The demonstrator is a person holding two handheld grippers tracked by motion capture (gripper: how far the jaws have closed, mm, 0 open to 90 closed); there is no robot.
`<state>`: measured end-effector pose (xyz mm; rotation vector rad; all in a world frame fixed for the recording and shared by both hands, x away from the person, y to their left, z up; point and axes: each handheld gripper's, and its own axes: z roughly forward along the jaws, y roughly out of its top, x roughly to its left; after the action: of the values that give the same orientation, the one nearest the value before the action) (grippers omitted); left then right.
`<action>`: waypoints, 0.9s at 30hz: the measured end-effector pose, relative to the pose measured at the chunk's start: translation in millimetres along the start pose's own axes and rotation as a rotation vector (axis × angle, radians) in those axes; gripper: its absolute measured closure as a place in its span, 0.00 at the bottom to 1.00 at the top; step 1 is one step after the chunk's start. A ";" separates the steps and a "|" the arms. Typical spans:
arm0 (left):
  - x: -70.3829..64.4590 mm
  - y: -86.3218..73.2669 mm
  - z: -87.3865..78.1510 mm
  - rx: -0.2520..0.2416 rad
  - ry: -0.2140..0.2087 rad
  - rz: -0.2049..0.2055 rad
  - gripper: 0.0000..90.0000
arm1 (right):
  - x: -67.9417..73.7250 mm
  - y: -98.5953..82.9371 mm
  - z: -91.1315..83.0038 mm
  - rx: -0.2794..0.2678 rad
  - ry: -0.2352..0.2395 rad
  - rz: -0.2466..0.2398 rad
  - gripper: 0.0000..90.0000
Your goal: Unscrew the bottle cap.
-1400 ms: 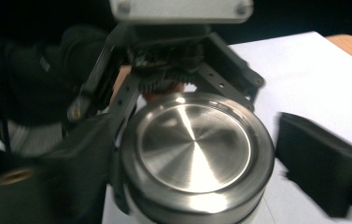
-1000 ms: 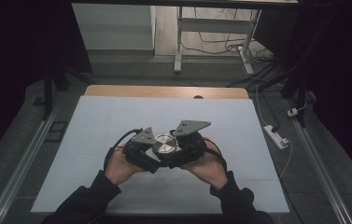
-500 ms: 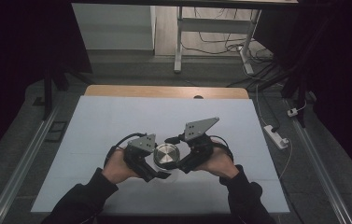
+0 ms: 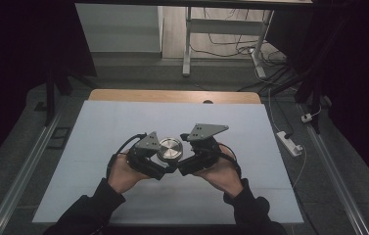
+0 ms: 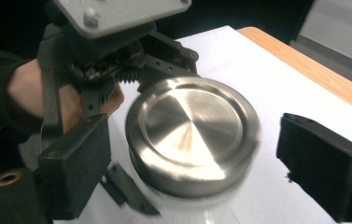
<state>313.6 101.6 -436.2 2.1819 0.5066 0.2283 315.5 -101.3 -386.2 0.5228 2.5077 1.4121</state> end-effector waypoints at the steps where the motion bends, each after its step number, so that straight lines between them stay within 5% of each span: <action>1: -1.4 0.7 0.9 0.008 -0.004 0.011 0.17 | 2.0 -0.1 2.0 0.002 -0.016 -0.002 0.13; 6: -4.7 2.2 4.3 0.022 -0.029 0.037 0.17 | 7.3 -4.1 10.8 0.015 -0.034 -0.025 0.20; 9: -3.1 0.9 4.1 0.026 -0.050 0.052 0.17 | 4.8 -4.2 9.6 0.026 0.006 -0.035 0.22; 10: -2.3 -0.1 3.6 0.017 -0.105 0.073 0.17 | 2.5 -4.6 8.2 0.028 0.043 -0.053 0.22; 15: -3.4 -0.7 2.5 -0.002 -0.244 0.145 0.17 | -11.4 -9.9 1.2 -0.006 0.273 -0.127 0.22; 18: -4.2 -0.6 4.3 -0.011 -0.263 0.140 0.17 | -18.0 -13.8 -1.3 -0.035 0.364 -0.140 0.21; 20: -4.1 -0.3 4.3 -0.005 -0.212 0.117 0.17 | -18.5 -13.2 -1.2 -0.016 0.331 -0.118 0.15; 23: -0.9 -0.8 2.3 0.017 -0.100 0.076 0.17 | -16.1 -7.7 -3.2 0.014 0.222 -0.068 0.09; 24: -0.9 -0.8 2.3 0.017 -0.100 0.076 0.17 | -14.0 -5.6 -4.0 0.019 0.181 -0.071 0.07; 25: 0.5 -1.4 1.5 0.022 -0.038 0.044 0.17 | -11.0 -3.7 -4.7 0.021 0.147 -0.059 0.08; 27: 0.8 -1.6 1.3 0.023 -0.019 0.031 0.17 | -5.4 -0.2 -3.5 0.025 0.071 -0.023 0.08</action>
<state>314.3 101.8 -438.2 2.2137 0.4673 0.2193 319.2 -106.3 -384.5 0.4541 2.5812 1.4167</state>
